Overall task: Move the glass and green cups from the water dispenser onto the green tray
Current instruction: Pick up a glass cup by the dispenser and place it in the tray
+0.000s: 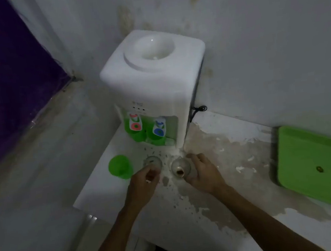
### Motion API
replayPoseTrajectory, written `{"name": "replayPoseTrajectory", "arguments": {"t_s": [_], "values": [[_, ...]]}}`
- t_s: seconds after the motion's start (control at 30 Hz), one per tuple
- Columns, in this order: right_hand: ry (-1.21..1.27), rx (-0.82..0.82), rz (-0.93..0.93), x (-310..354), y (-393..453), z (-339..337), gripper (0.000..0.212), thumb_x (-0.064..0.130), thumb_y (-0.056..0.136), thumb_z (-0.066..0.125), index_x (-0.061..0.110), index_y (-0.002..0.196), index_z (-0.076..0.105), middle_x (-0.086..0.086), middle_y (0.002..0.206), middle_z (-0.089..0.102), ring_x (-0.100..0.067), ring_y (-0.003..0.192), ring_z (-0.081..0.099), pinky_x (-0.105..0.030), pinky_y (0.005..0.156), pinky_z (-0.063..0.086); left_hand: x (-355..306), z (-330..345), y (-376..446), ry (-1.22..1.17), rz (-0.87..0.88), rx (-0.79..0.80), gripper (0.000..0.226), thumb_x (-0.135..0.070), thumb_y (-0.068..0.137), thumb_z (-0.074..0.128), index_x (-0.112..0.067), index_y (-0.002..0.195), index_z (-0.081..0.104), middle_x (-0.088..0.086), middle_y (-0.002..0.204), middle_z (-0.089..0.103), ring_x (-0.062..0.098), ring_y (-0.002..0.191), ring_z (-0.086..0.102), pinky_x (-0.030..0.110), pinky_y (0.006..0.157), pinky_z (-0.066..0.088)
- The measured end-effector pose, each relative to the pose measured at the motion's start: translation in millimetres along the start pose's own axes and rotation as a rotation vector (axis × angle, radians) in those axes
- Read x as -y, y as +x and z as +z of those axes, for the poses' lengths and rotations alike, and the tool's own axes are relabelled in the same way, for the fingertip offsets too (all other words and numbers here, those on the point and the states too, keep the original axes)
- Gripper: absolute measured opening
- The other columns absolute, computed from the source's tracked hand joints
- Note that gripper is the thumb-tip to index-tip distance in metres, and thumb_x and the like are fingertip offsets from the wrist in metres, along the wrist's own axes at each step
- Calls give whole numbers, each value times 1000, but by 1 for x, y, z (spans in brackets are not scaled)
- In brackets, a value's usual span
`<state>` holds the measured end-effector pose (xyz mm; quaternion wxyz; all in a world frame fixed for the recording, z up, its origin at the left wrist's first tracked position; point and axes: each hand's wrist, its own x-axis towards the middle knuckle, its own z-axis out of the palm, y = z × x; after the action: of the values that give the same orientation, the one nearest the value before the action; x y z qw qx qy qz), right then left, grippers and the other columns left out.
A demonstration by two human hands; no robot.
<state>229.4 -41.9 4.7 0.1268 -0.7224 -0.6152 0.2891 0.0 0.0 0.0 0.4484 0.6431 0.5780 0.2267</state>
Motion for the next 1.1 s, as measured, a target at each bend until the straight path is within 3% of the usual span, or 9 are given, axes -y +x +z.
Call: {"name": "replayPoseTrajectory", "arguments": {"t_s": [0.2,0.37,0.5,0.67,0.8,0.9,1.0,1.1], "values": [[-148,129,85,20,21,23,90,59,72,69,29,146,29,-7,138,45,-33,121,53,-42,92,48,13,-11,12,-30,-26,37,14,-14,83,71,-28,82,70,-7,79,73,10,76,68,36,71,59],[-174,138,106,21,33,22,77,52,73,70,28,137,36,-5,129,50,-32,114,57,-41,84,49,18,-12,27,-27,9,66,10,-15,83,72,-25,82,70,-10,79,72,8,76,68,34,71,59],[-140,157,122,13,30,12,77,52,68,69,31,134,36,-4,128,53,-32,109,60,-41,83,51,10,-6,34,-31,36,80,15,-17,85,71,-31,79,69,-15,80,71,7,77,68,22,68,56],[-34,78,95,-9,4,-13,76,59,63,68,36,130,40,5,128,56,-23,102,63,-39,80,55,-12,15,37,-54,79,133,30,-9,85,69,-38,80,67,-12,82,72,3,80,68,13,68,53],[54,-71,88,-24,-25,-39,77,61,61,74,38,128,45,12,123,59,-10,90,64,-36,74,57,-35,49,32,-177,58,167,19,-10,88,69,-29,91,69,-5,92,73,7,84,68,13,70,50],[132,-149,78,-34,-43,-59,77,59,60,77,36,128,48,12,120,61,-8,86,65,-36,72,58,-57,79,24,-360,-122,178,13,-18,93,66,-24,105,67,-3,105,70,14,99,67,27,77,53],[258,-213,43,-53,-66,-78,74,50,58,81,33,124,51,9,115,62,-11,84,66,-37,71,56,-84,112,14,-628,-416,375,25,-33,97,58,-23,119,62,6,121,69,26,111,66,36,82,56],[370,-248,24,-76,-87,-89,70,37,61,85,31,122,54,10,111,62,-12,83,65,-34,72,56,-105,140,1,-865,-562,574,37,-41,95,56,-21,125,65,8,124,71,30,115,65,45,95,52]]}}
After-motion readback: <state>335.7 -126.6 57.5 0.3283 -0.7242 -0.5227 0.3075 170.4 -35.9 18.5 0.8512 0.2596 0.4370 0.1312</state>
